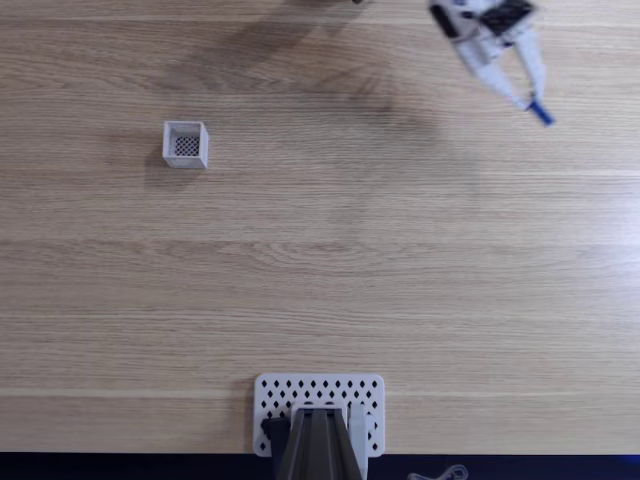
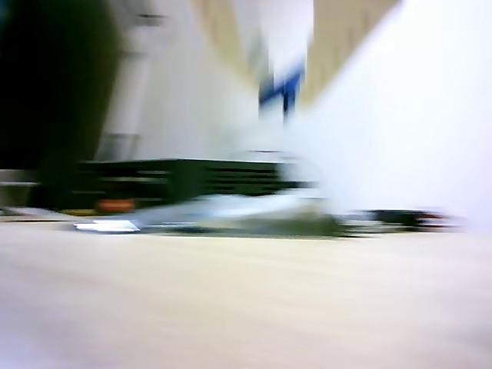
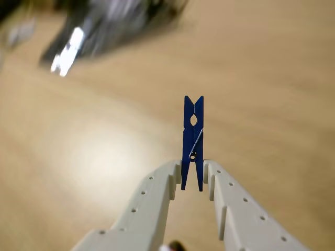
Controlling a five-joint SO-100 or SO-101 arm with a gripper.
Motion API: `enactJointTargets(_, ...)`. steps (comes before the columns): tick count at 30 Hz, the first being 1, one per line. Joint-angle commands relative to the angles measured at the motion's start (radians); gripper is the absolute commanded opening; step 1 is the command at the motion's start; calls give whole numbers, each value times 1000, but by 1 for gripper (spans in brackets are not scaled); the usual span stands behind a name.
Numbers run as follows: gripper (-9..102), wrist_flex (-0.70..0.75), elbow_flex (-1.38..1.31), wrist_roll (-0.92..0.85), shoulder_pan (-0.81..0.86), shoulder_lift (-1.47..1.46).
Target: Grasp a peg and put it in the crate.
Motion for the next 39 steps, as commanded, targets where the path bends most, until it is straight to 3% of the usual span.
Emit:
enactJointTargets(1, -1, -67, 54, -2, 215, 259)
enactJointTargets(8, -1, -86, 206, 9, 534, 480)
enactJointTargets(17, -1, -86, 330, 23, 742, 611)
enactJointTargets(28, -1, -100, 407, 209, 1015, 615)
enactJointTargets(39, -1, -512, 548, 46, 1083, 388)
